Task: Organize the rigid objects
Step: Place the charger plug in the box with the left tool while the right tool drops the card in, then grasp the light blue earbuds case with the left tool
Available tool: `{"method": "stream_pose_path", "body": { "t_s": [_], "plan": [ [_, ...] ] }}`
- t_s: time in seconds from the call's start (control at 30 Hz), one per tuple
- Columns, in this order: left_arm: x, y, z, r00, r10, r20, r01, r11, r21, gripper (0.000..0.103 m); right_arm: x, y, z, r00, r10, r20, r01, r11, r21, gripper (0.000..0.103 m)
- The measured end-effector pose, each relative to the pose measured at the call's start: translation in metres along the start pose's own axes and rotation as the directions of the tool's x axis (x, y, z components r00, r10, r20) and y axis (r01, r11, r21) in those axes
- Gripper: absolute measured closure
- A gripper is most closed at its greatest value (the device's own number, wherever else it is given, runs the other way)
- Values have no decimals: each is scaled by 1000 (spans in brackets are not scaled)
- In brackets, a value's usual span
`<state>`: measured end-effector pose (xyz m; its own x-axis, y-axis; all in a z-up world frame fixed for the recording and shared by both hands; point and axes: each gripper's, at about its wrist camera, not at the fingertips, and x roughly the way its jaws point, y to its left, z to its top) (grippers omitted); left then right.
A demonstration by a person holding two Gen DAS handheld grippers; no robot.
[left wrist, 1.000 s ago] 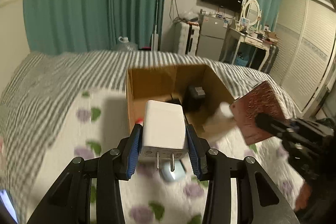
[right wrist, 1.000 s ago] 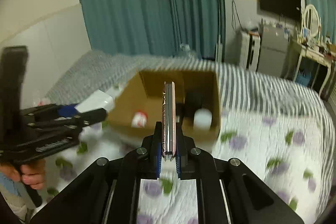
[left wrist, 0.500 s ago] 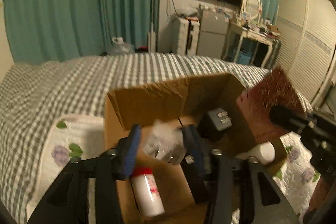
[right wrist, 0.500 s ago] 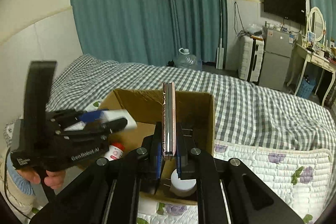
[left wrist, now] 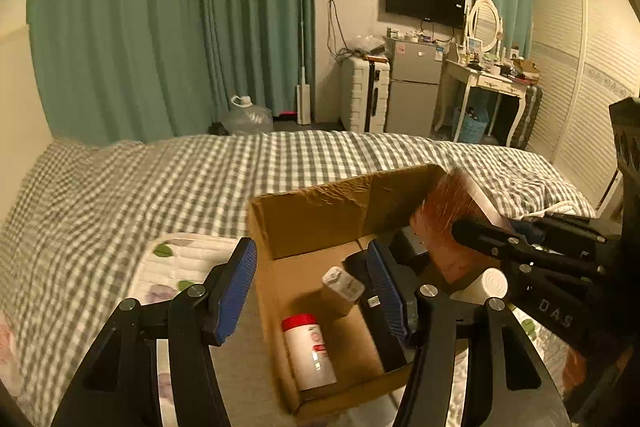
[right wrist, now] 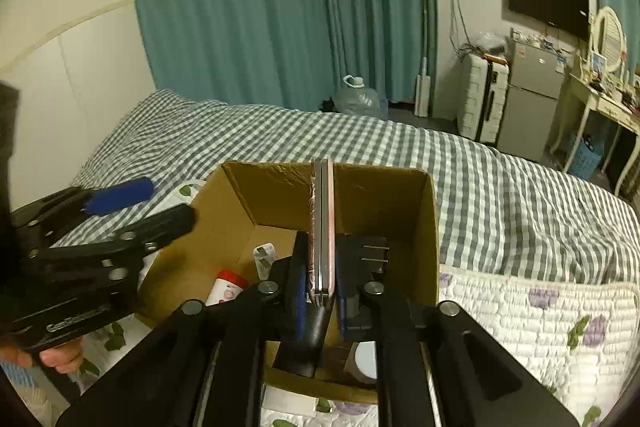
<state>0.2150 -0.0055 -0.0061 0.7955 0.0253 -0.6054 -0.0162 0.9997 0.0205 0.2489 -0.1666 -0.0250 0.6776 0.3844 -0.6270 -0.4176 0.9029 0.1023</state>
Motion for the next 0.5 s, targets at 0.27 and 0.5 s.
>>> {"method": "stream_pose_path", "body": {
  "t_s": [0.27,0.5],
  "plan": [
    [-44,11,-13,1000,17,23,-16,999,-48,42,-61,-4,-8,997,-27,71,28,1000,-7,44],
    [-69,12,-47,999,41,-13,-42,995,-90,39,-102,-4,-39,995,-45,94,48,998,-28,39]
  ]
}}
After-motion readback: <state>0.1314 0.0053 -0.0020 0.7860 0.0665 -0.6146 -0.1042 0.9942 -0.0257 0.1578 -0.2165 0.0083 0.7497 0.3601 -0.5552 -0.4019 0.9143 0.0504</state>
